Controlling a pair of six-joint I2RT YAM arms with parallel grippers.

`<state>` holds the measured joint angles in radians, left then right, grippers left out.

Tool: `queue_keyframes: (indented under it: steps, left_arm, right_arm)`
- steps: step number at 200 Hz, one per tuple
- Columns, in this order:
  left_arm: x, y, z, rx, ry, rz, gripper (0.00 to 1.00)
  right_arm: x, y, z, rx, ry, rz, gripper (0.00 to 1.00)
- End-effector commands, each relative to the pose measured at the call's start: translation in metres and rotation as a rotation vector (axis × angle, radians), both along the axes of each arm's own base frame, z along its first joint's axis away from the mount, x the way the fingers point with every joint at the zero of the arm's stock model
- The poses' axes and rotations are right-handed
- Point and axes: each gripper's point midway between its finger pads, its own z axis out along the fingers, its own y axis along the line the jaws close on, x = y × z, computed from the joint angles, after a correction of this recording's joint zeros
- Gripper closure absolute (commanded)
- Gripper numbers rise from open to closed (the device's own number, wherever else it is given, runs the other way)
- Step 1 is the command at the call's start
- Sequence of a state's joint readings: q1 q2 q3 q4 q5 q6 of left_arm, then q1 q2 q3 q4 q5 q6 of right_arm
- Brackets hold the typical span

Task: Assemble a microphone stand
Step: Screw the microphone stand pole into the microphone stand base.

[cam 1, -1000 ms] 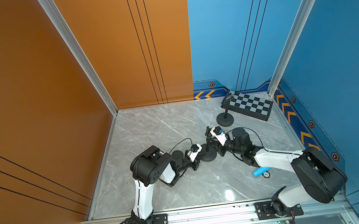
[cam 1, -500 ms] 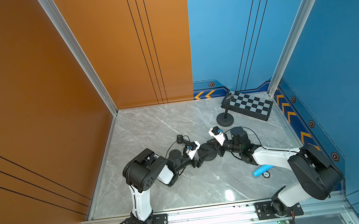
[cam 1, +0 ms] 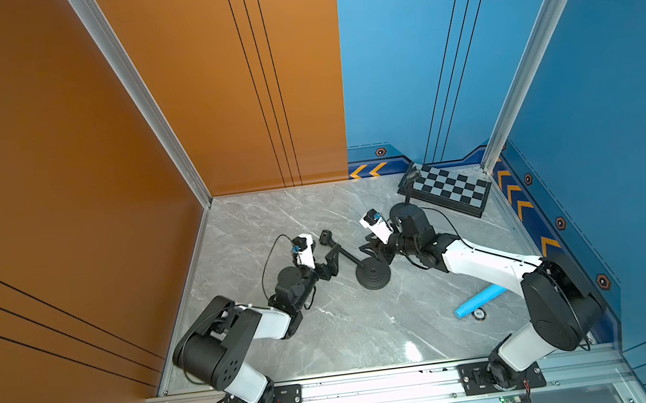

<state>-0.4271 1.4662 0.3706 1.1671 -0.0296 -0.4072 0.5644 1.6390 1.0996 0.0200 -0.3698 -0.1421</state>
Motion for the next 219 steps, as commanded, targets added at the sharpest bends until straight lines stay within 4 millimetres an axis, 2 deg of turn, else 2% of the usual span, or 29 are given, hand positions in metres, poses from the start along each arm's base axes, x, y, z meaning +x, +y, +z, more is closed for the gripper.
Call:
queue_keyframes:
  steps: [1,24,38,41,59,62,85,102,141,182,219]
  left_arm:
    - [0.001,0.05,-0.025,-0.169,0.236,0.189,0.06]
    - [-0.007,0.076,-0.032,-0.204,0.295,0.256,0.03]
    - [-0.011,0.08,-0.034,-0.203,0.307,0.251,0.02]
    - [-0.013,0.081,-0.035,-0.201,0.311,0.25,0.02]
    - [-0.017,0.083,-0.04,-0.19,0.345,0.248,0.01]
    - [-0.018,0.083,-0.041,-0.189,0.351,0.247,0.01]
    - [-0.022,0.083,-0.044,-0.192,0.372,0.24,0.01]
    - [-0.023,0.085,-0.044,-0.196,0.368,0.242,0.01]
    - [-0.026,0.084,-0.047,-0.206,0.379,0.24,0.02]
    - [-0.028,0.084,-0.05,-0.205,0.387,0.235,0.02]
    - [-0.027,0.083,-0.055,-0.202,0.404,0.232,0.03]
  right_arm:
    - [0.006,-0.01,-0.045,-0.167,0.238,-0.155,0.53]
    - [0.021,0.006,-0.065,-0.232,0.425,-0.228,0.53]
    - [0.026,0.018,-0.075,-0.261,0.486,-0.24,0.53]
    - [0.026,0.021,-0.086,-0.277,0.506,-0.241,0.52]
    - [0.026,0.035,-0.104,-0.303,0.553,-0.216,0.52]
    - [0.029,0.041,-0.097,-0.29,0.545,-0.208,0.52]
    - [0.032,0.055,-0.107,-0.307,0.556,-0.167,0.52]
    - [0.042,0.064,-0.111,-0.311,0.527,-0.157,0.5]
    - [0.062,0.075,-0.12,-0.344,0.479,-0.147,0.51]
    - [0.061,0.073,-0.131,-0.394,0.474,-0.151,0.51]
    - [0.057,0.079,-0.138,-0.418,0.457,-0.129,0.52]
